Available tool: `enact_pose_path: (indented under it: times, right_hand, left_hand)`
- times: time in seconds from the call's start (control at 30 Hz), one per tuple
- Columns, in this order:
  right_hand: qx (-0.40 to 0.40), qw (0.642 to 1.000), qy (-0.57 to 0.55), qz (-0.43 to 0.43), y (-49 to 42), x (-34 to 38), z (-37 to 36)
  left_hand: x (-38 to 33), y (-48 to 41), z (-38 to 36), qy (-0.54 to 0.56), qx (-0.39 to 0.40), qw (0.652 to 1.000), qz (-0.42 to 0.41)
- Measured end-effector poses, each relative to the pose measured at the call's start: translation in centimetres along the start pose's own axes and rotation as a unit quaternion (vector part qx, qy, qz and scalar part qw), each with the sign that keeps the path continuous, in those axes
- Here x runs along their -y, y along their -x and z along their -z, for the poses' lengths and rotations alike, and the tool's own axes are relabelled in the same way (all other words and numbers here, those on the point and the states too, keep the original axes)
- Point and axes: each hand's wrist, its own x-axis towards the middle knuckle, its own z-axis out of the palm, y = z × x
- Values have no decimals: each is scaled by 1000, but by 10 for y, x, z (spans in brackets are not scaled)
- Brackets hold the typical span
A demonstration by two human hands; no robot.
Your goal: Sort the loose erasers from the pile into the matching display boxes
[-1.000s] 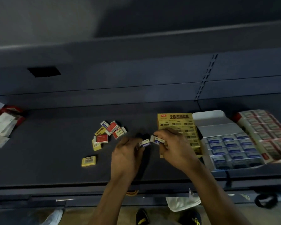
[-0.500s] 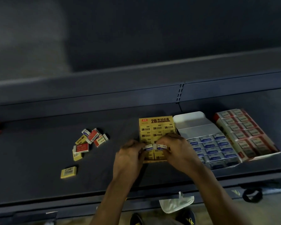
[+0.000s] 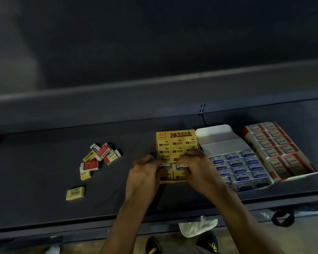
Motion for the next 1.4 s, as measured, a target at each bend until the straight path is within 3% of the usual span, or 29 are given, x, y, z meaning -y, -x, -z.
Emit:
enact_pose_path:
  times: [0.4,0.83,1.03,1.4]
  right_hand:
    - [-53,997,7,49,-2,-8,-2]
    - [-21,997,63,35,-3,-9,-13]
    - [-86,995,32,36,4,-14,-2]
    - [-79,997,-18,-5,46,-67,39]
  left_hand:
    - [0,0,3,24,-9,1000,-16]
    - [-7,4,4,25,-26,999,10]
    - [-18,6,8,25,-63,997,42]
    - [-71,2,-22,97,-9,994,-41]
